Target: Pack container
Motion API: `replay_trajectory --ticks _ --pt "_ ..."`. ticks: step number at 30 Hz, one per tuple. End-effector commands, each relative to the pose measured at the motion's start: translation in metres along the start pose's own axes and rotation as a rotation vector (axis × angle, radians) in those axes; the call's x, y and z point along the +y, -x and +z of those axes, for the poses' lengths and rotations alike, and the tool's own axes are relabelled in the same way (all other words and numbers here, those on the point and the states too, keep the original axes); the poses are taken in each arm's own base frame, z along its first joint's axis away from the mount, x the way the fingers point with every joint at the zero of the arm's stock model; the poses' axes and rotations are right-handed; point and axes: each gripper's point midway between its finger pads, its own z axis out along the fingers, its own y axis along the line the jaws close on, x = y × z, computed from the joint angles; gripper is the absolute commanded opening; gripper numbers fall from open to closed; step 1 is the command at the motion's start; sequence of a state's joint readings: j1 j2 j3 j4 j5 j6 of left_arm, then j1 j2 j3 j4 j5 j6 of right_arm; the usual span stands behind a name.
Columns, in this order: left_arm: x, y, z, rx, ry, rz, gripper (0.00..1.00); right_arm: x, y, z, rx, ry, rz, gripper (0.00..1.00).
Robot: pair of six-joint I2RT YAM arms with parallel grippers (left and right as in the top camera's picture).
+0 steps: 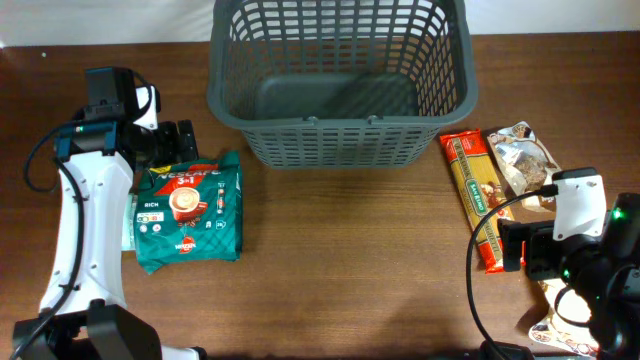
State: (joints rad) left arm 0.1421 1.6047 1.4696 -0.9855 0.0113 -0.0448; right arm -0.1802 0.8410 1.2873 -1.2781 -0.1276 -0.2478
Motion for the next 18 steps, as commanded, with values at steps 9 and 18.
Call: replay_trajectory --ticks 9,18 --pt "-0.003 -0.002 0.002 0.008 -0.010 0.020 0.99 0.002 0.000 0.011 0.040 0.022 -0.008 0.99" --pt "-0.003 -0.002 0.002 0.008 -0.012 0.020 0.99 0.028 0.064 -0.002 -0.252 0.186 -0.063 0.99"
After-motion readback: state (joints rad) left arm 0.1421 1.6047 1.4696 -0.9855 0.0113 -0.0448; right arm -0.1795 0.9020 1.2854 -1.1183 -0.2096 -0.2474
